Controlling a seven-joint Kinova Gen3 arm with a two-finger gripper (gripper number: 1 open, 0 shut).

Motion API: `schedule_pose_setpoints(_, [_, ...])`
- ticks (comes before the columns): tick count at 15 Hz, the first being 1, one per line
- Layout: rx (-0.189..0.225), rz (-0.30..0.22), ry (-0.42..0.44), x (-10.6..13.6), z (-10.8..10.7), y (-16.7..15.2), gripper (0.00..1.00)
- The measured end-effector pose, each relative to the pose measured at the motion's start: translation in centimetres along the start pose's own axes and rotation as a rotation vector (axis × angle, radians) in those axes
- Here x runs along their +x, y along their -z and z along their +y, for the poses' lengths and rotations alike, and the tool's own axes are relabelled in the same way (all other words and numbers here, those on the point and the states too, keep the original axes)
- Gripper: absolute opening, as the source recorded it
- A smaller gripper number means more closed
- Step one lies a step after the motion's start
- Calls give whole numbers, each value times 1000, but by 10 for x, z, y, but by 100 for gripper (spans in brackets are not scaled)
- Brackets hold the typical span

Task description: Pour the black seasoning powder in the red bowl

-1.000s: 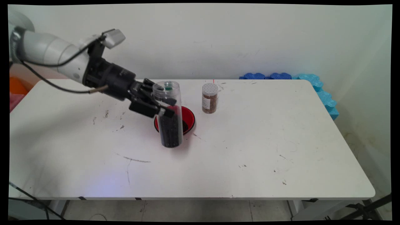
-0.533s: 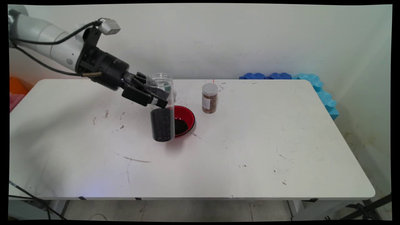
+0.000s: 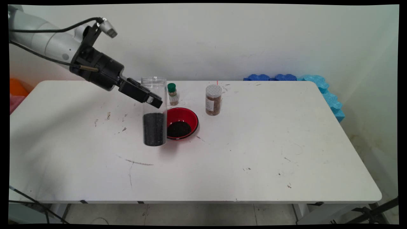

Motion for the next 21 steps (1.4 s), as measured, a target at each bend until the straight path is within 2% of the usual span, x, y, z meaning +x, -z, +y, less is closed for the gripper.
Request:
schedule_pose_setpoints(3, [12, -17, 159, -2, -9, 3, 0])
schedule_pose_setpoints(8, [5, -32, 328, -5, -14, 2, 0])
schedule_pose_setpoints(12, [-33, -39, 446, -3, -15, -1, 0])
schedule_pose_setpoints(17, [-71, -49, 550, -3, -16, -4, 0])
schedule_pose_setpoints(21, [-106, -67, 691, -5, -15, -6, 0])
